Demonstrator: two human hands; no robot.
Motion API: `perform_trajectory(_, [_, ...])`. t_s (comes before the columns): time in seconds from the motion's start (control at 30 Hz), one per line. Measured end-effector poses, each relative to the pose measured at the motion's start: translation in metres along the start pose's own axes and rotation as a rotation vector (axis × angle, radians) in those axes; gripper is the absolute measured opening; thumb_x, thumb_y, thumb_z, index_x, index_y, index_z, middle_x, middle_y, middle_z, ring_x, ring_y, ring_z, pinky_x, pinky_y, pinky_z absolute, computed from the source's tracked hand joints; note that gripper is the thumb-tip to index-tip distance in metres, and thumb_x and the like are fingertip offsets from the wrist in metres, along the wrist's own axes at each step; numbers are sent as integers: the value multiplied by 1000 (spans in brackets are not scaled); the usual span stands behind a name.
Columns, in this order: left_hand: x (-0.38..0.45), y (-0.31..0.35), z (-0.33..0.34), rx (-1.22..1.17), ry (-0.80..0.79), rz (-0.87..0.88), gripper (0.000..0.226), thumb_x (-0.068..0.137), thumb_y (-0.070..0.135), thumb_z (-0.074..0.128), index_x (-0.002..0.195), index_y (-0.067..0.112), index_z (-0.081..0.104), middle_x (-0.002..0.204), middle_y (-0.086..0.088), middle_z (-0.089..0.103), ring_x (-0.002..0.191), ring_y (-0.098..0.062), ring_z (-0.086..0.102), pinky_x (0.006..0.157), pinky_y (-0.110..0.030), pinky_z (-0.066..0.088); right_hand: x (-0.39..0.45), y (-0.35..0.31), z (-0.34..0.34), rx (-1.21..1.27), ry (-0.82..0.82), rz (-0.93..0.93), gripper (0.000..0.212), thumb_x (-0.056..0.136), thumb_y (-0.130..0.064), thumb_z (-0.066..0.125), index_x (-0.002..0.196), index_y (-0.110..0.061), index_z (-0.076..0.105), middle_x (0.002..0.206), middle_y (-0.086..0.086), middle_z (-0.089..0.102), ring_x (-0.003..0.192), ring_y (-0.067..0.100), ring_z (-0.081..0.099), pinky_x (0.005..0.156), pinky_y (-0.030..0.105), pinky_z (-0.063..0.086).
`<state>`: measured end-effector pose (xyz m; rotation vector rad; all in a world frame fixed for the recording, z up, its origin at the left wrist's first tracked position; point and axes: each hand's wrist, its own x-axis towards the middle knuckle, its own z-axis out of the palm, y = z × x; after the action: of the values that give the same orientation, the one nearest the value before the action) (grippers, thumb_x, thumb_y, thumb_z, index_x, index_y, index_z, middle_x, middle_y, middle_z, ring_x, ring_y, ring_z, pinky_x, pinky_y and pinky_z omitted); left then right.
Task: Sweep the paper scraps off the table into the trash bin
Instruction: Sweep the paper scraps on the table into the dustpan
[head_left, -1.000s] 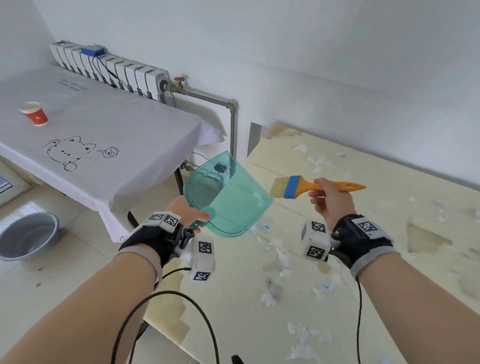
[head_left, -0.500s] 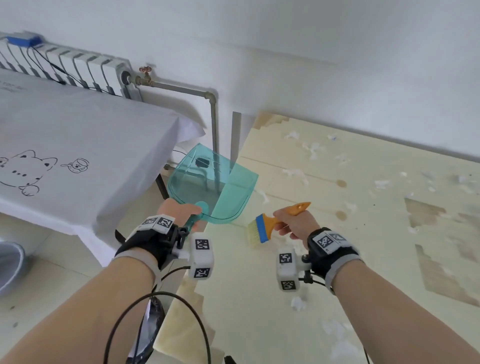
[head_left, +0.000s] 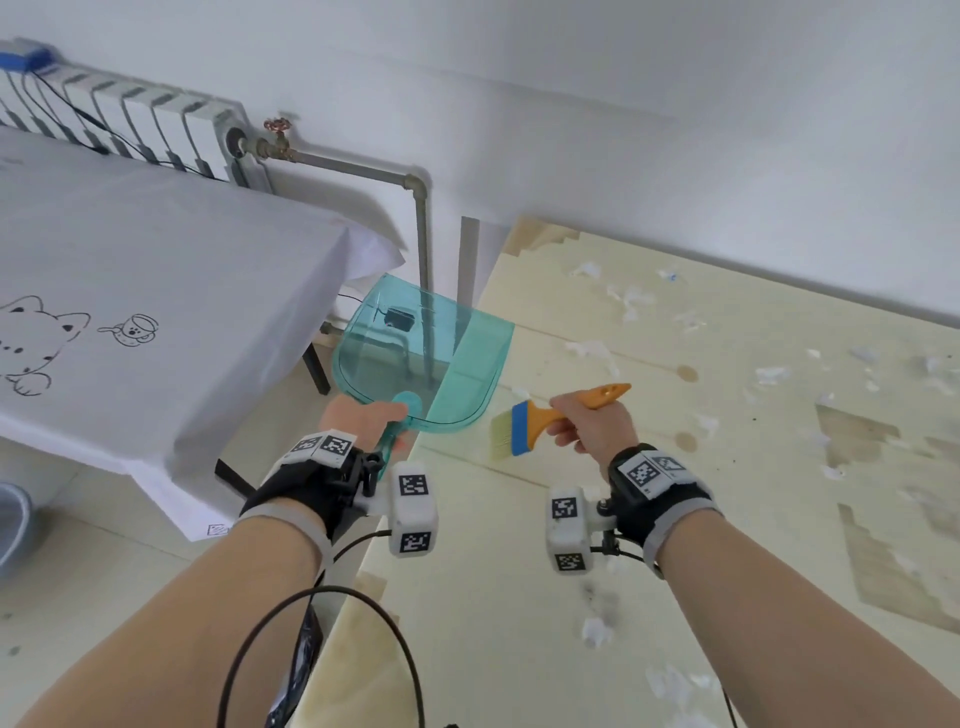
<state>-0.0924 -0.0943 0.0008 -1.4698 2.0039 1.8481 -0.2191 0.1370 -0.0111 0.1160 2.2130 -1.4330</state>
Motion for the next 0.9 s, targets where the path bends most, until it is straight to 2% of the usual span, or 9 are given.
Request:
perform_trajectory(0.1, [3,3,0,-53,21,1,10,80,3,65,75,-4,59,62,-14,62,27,-13,53,32,-13,39,9,-4,23,-17,-112,-41,11,90,-25,59,82,-22,65,68,-1,69,50,8,60,47,18,40])
perform_trajectory(0.17, [6,4,1,-47,36,-2,9,79,5,66,78,-3,62,64,-13,64,28,-12,54,33,-12,40,17,-5,26,-54,-111,-48,10,91,-24,58,84,-24,65,71,0,68,55,11,60,51,21,41])
perform_trajectory(0.3, [13,8,6,-33,29,-16,12,80,9,68,79,-3,63,69,-14,67,35,-15,57,41,-18,46,32,-12,3,-154,112,10,26,90,-23,53,70,-10,61,63,2,63,57,18,58,65,32,47])
perform_trajectory(0.37, [17,11,8,-38,27,-15,13,80,10,69,78,-1,63,70,-14,67,37,-15,58,42,-19,47,40,-16,-12,-200,245,6,33,88,-23,51,59,-9,56,59,3,61,60,23,58,71,37,48])
perform_trajectory(0.43, [21,14,10,-38,30,-10,13,80,11,69,77,0,63,71,-13,68,36,-15,58,44,-19,48,46,-20,-18,-118,300,-39,31,86,-22,53,57,-11,57,55,2,61,56,23,56,66,36,48])
perform_trajectory(0.57, [28,22,8,-65,37,5,19,78,10,69,86,-7,66,76,-18,69,43,-20,59,53,-24,48,52,-30,7,53,52,-52,17,87,-22,60,73,-13,64,53,-1,66,45,12,58,47,22,45])
perform_trajectory(0.67, [32,28,8,-46,45,5,17,79,11,69,82,-5,65,72,-16,69,40,-17,59,47,-20,47,60,-27,29,14,-43,-42,15,89,-23,60,76,-15,63,63,4,68,53,15,61,51,22,47])
perform_trajectory(0.8, [37,35,11,-8,41,23,17,81,12,67,70,1,61,63,-11,65,29,-10,54,35,-11,40,72,-29,16,-119,169,-1,29,89,-21,52,61,-13,56,60,5,62,61,25,59,68,36,49])
perform_trajectory(0.9, [42,38,11,-22,36,16,17,82,13,68,81,-3,65,69,-14,68,34,-12,57,36,-13,42,82,-37,4,-60,283,-56,29,85,-21,53,58,-13,55,55,3,60,56,23,56,65,37,48])
